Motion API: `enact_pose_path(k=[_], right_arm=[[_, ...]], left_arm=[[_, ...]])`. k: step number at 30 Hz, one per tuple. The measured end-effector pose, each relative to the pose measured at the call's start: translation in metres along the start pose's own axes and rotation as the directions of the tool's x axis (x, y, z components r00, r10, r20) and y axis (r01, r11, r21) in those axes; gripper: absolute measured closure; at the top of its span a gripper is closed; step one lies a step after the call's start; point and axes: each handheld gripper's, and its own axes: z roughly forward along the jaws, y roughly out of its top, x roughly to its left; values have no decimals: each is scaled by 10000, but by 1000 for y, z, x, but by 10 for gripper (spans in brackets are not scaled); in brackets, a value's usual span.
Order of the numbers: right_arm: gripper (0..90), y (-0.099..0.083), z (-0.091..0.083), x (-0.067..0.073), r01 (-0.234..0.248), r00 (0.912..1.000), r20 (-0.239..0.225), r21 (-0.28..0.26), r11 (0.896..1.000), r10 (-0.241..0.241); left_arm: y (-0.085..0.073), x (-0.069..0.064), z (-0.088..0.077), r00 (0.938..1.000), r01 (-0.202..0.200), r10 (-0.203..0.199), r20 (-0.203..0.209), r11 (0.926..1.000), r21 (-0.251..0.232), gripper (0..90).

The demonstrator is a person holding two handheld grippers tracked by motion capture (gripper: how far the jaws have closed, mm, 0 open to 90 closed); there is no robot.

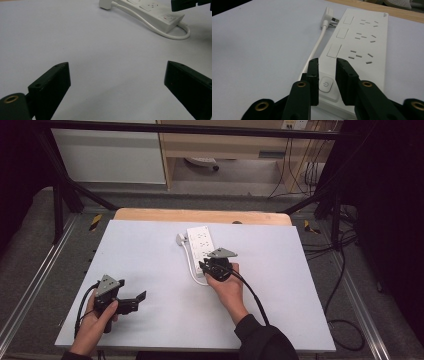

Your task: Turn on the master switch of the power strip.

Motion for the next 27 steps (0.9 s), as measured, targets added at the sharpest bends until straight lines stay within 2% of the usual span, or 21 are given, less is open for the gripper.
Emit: enact_pose_path(k=[10, 17, 27], right_arm=[[298, 8, -14, -13, -866, 9961, 183, -77, 9962, 867], [194, 10, -30, -23, -1144, 9934, 115, -52, 9934, 1144], [101, 8, -42, -35, -1359, 9907, -31, -24, 9907, 1359]], left_arm=[[0, 1, -1, 10000, 26, -27, -30, 10000, -18, 67], [0, 1, -1, 10000, 25, -25, -41, 10000, -8, 67], [-1, 1, -1, 10000, 58, -59, -52, 10000, -12, 67]])
